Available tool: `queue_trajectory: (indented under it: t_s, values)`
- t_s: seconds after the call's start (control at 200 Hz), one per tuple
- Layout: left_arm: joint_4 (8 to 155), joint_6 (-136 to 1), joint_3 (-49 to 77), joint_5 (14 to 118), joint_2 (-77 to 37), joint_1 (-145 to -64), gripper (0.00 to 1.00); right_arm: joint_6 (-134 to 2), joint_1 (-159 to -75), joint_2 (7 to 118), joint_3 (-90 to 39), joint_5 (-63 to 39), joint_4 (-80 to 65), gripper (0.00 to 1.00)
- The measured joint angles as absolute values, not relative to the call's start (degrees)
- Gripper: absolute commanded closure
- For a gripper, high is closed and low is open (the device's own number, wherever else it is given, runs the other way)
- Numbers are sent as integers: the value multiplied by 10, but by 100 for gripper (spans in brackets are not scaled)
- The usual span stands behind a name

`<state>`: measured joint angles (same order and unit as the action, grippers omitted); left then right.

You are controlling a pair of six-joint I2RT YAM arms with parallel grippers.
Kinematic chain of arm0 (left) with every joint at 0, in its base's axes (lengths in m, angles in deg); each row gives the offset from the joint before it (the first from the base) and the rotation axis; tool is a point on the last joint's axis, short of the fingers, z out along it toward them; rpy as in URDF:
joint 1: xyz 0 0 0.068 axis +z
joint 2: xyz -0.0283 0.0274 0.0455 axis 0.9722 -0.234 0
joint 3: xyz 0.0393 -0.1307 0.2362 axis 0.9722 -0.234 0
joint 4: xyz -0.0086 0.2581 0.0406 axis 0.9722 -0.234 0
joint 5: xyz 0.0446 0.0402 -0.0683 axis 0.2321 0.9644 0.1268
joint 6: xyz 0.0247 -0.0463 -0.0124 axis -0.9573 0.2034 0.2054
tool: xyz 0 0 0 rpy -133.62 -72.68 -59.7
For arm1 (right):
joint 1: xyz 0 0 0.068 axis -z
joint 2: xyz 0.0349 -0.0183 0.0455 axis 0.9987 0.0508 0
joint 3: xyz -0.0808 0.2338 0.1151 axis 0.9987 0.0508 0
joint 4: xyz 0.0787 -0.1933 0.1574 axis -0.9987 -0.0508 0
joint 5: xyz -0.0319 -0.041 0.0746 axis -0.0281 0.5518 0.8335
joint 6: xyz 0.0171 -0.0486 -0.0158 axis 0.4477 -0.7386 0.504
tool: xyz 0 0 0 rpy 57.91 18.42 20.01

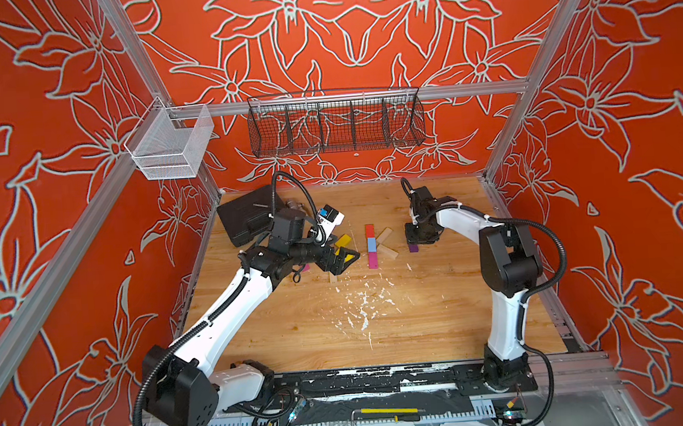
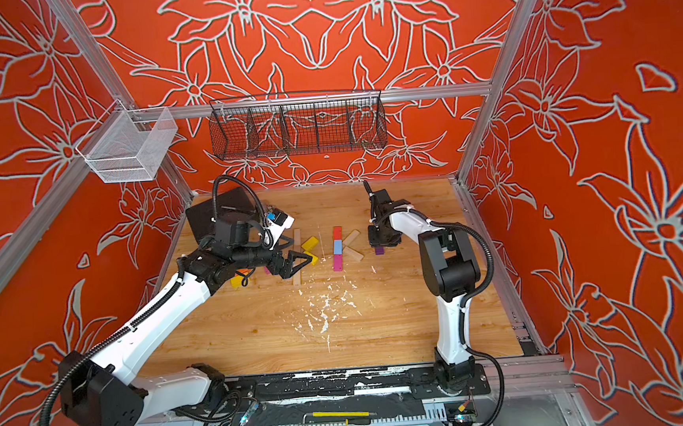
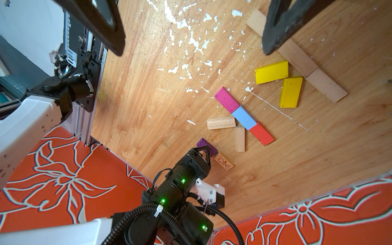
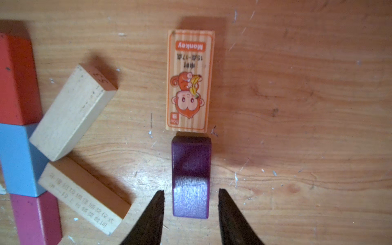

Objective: Assemble the letter k with building blocks
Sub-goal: Assemble the building block at the center of the board.

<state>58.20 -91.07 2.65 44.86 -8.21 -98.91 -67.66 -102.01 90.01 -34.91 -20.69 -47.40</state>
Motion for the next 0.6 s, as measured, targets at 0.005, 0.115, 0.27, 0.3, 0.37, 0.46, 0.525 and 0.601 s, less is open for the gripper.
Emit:
queue_trajectory:
  t_s: [0.005,0.115,0.27,0.3,0.37,0.46,0.525,0.601]
  values:
    - [582,-911,26,449,-82,-989,2,-677,-1020,901,-349,-207,-474,60]
    - [582,-911,26,449,-82,-989,2,-676,-1020,909,-349,-207,-474,62]
    - [582,-910,26,449,-83,-989,2,-675,-1020,911,-349,-207,-473,65]
    - [582,-910,26,449,-84,-989,2,-675,-1020,912,-349,-207,-473,65]
    - [582,-910,26,449,-84,-989,2,-675,-1020,912,-350,-207,-473,66]
    - [582,-910,26,449,-85,-989,2,-674,-1020,915,-353,-207,-473,66]
    - [582,-910,26,449,-85,-989,2,-674,-1020,917,-357,-206,-473,67]
    - [582,-910,26,449,-86,-989,2,-673,-1020,919,-359,-206,-472,67]
